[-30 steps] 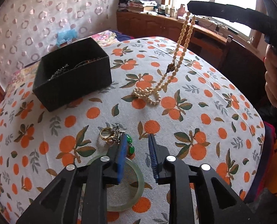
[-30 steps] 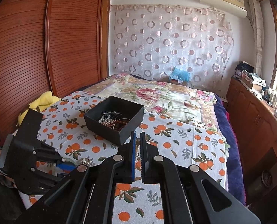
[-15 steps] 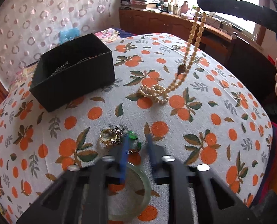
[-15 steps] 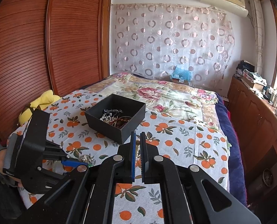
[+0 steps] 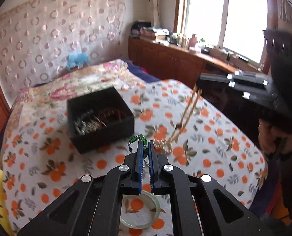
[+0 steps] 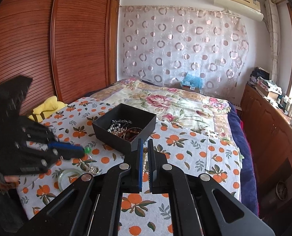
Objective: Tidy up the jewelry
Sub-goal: 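Carry the pendant and pearls over the black box and open both tools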
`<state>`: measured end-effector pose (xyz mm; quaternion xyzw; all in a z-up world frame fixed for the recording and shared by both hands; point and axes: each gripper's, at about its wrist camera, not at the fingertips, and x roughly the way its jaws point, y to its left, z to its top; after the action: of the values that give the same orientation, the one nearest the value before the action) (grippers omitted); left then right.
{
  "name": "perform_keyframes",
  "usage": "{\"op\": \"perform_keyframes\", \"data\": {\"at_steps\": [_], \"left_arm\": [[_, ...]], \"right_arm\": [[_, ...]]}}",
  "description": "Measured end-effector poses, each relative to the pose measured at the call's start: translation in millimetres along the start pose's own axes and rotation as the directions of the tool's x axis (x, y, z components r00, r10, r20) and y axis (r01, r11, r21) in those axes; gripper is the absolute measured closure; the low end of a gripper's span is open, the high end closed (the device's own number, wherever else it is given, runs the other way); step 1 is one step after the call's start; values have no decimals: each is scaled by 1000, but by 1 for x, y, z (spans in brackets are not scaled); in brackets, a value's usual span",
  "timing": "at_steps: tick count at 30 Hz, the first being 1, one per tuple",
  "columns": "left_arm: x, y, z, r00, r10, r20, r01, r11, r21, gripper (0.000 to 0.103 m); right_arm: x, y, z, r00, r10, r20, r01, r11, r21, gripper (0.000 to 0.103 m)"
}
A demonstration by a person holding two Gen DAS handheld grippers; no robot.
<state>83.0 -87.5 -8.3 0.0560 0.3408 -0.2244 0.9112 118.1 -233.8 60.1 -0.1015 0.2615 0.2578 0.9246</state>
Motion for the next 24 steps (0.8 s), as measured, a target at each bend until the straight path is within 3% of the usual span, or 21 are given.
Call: {"op": "perform_keyframes", "data": {"at_steps": [11, 24], "left_arm": [[-3, 38, 26, 998, 50, 46, -49, 998, -36, 99], [14, 85, 56, 994, 92, 54, -86, 992, -97, 99]], "right_arm": [[5, 6, 34, 998, 40, 45, -40, 999, -5, 98], [9, -4, 113, 986, 93, 140, -92, 996, -13, 98]]}}
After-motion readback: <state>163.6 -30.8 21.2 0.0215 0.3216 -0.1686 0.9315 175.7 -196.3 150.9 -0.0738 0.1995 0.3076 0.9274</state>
